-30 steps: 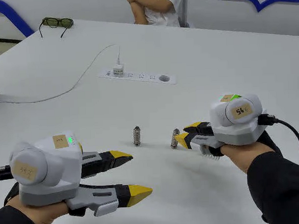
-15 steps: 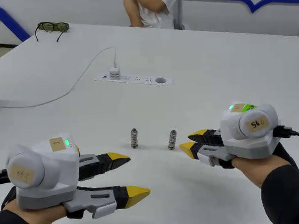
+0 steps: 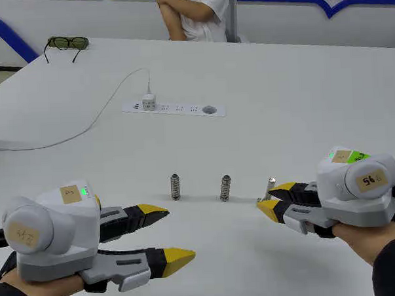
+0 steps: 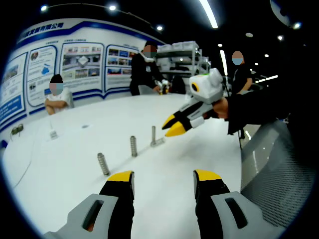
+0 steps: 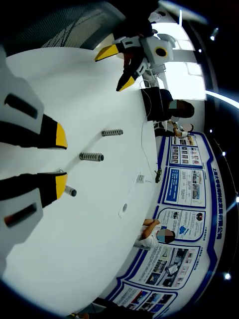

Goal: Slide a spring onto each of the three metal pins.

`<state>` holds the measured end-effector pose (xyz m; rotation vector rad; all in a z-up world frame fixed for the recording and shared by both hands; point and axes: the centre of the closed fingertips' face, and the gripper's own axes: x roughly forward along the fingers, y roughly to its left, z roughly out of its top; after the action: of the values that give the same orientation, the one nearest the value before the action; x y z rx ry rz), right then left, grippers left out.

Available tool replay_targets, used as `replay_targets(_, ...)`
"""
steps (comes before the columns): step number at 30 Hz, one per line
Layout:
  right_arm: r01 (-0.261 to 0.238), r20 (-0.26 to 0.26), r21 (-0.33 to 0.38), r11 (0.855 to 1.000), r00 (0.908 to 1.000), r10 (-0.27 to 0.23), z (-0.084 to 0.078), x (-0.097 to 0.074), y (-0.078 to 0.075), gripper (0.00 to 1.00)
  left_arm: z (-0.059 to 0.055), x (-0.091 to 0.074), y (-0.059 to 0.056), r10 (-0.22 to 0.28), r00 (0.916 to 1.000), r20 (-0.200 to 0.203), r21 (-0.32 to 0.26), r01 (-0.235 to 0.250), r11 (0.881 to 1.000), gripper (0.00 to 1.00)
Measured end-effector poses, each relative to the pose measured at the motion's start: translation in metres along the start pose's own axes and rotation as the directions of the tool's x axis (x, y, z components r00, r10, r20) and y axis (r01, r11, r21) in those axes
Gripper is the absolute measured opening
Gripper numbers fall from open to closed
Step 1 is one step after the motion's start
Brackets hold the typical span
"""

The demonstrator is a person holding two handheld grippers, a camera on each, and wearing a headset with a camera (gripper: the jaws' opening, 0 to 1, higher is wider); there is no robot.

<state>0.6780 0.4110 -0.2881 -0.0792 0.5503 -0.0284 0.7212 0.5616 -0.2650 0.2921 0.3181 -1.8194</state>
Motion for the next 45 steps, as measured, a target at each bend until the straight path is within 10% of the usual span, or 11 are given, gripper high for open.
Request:
replay_targets(15, 0.012, -0.055, 0.02, 1.0, 0.9984, -0.011, -0.034, 0.007, -0.034, 0.19, -0.001, -0.001, -0.001, 0.004, 0.9999, -0.015, 0.004, -0.004, 1.0, 0.48)
replay_targets(45, -0.069, -0.11, 0.009, 0.998, 0.9915, 0.07, -0.054, 0.028, -0.034, 0.14, -0.006, -0.001, 0.003, 0.016, 0.9995, -0.027, -0.015, -0.016, 1.0, 0.47)
